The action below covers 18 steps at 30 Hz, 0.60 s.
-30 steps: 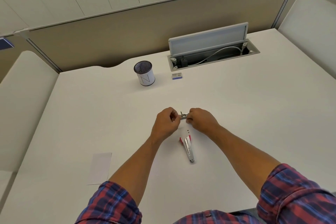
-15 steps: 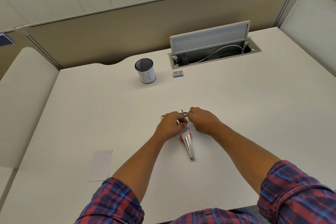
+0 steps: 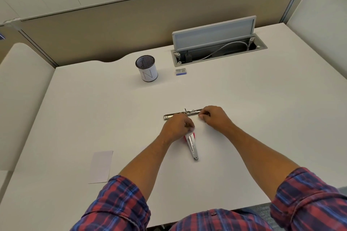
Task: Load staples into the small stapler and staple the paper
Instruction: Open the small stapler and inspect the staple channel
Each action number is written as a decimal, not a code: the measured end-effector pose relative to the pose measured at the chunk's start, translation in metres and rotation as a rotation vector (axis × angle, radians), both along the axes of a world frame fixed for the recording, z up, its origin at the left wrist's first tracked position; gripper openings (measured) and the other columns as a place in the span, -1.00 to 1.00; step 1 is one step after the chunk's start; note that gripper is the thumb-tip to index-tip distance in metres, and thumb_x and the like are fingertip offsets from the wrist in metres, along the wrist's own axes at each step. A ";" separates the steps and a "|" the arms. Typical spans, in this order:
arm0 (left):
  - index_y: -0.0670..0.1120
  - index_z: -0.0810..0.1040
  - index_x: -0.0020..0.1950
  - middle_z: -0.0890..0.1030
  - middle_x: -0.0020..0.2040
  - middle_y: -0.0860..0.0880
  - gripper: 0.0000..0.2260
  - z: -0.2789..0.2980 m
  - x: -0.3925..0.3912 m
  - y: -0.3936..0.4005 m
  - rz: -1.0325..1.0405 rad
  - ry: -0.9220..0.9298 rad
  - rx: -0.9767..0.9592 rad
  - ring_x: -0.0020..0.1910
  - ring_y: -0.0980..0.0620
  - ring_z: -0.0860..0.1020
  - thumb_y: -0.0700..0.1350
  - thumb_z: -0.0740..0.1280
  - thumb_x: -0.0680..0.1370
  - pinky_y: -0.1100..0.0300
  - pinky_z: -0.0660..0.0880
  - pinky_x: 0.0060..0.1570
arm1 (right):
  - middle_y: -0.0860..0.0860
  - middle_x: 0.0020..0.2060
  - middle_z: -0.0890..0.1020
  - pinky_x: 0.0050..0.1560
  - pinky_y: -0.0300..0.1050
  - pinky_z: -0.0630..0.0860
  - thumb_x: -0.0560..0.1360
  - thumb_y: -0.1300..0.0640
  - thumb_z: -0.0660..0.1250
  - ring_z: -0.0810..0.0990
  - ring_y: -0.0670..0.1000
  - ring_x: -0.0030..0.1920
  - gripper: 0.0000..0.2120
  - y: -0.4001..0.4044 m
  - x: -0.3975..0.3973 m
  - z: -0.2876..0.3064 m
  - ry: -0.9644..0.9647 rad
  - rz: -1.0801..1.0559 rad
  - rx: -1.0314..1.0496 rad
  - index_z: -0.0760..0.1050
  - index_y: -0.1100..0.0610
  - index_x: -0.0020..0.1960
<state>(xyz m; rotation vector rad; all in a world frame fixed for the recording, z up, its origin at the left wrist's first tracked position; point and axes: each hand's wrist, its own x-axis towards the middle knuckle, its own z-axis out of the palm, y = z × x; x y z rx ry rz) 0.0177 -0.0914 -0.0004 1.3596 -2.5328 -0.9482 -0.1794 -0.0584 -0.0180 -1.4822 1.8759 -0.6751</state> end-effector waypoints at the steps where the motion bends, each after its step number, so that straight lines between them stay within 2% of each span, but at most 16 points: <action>1: 0.02 0.75 -0.09 0.57 -0.25 0.17 -0.87 0.000 -0.001 0.000 -0.009 -0.009 -0.009 -0.19 0.17 0.55 -0.18 0.48 0.44 0.23 0.44 -0.23 | -0.09 -0.26 0.64 -0.23 -0.36 0.37 0.52 0.23 0.42 0.55 -0.09 -0.20 -0.92 -0.001 -0.001 0.000 -0.008 -0.027 0.005 0.68 0.14 -0.11; 4: -0.02 0.72 -0.13 0.55 -0.27 0.17 -0.90 0.000 -0.001 -0.002 -0.018 -0.015 -0.023 -0.22 0.17 0.52 -0.20 0.45 0.44 0.17 0.50 -0.18 | -0.12 -0.32 0.62 -0.27 -0.36 0.36 0.51 0.22 0.45 0.54 -0.12 -0.25 -0.91 -0.003 0.000 0.002 0.009 -0.041 0.015 0.67 0.09 -0.16; 9: -0.03 0.70 -0.14 0.54 -0.29 0.21 -0.92 -0.003 -0.001 -0.003 0.001 -0.003 -0.002 -0.23 0.23 0.51 -0.20 0.45 0.44 0.17 0.50 -0.19 | 0.00 -0.22 0.67 -0.18 -0.16 0.42 0.50 0.13 0.48 0.60 0.02 -0.18 -0.95 -0.010 0.009 0.004 0.157 0.002 0.070 0.71 0.09 -0.10; 12: -0.03 0.69 -0.15 0.55 -0.28 0.20 -0.93 -0.003 -0.001 -0.004 0.009 0.005 0.017 -0.23 0.23 0.51 -0.20 0.45 0.45 0.15 0.51 -0.17 | 0.03 -0.09 0.67 -0.16 -0.13 0.40 0.55 0.11 0.41 0.63 0.09 -0.07 -0.90 -0.014 0.015 0.008 0.364 0.093 0.086 0.68 0.09 -0.02; 15: -0.02 0.67 -0.16 0.57 -0.28 0.18 -0.93 -0.004 0.000 -0.004 0.029 0.003 0.039 -0.25 0.25 0.52 -0.20 0.44 0.46 0.18 0.48 -0.23 | 0.09 0.03 0.61 -0.15 -0.06 0.42 0.64 0.12 0.27 0.62 0.16 0.00 -0.82 -0.009 0.018 0.005 0.568 0.243 0.017 0.62 0.17 0.08; 18: -0.01 0.66 -0.16 0.57 -0.29 0.19 -0.93 -0.005 0.001 -0.005 0.034 0.003 0.042 -0.26 0.30 0.51 -0.18 0.44 0.46 0.21 0.42 -0.29 | 0.11 0.08 0.55 -0.18 0.00 0.41 0.69 0.13 0.17 0.57 0.16 0.04 -0.80 0.002 0.016 -0.001 0.671 0.341 -0.073 0.54 0.19 0.11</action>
